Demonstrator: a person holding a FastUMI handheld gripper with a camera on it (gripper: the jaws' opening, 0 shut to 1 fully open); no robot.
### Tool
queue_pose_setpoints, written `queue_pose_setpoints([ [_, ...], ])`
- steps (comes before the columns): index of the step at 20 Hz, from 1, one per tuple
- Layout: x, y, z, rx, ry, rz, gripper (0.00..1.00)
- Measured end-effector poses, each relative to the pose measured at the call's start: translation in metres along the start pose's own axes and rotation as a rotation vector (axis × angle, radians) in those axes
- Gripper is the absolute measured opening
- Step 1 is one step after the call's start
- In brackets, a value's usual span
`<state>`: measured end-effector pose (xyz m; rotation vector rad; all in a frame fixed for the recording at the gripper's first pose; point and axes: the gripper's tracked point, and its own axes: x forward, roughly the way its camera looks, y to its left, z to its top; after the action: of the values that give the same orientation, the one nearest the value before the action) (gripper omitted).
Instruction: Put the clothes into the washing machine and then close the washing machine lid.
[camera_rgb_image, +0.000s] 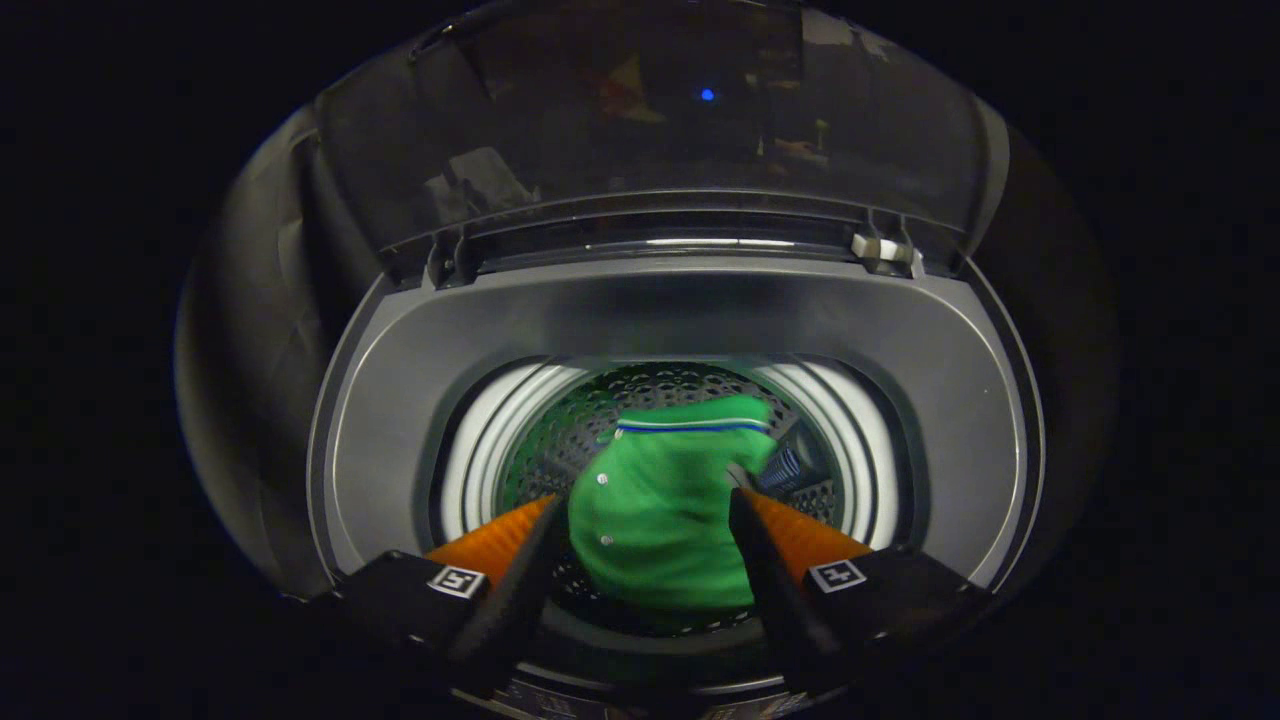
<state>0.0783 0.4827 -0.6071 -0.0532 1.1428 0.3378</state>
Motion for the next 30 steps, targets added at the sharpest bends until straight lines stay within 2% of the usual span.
queue_pose_setpoints([
  [10,-0.005,-0.006,0.002,-0.006,-0.01,-0.018,0.99],
  [18,-0.03,-0.007,0.012,-0.021,-0.093,-0.007,0.99],
  [24,-0.079,-0.009,0.063,-0.038,-0.319,-0.001,0.99],
  [30,-0.162,-0.004,0.17,-0.064,-0.656,0.008,0.98],
])
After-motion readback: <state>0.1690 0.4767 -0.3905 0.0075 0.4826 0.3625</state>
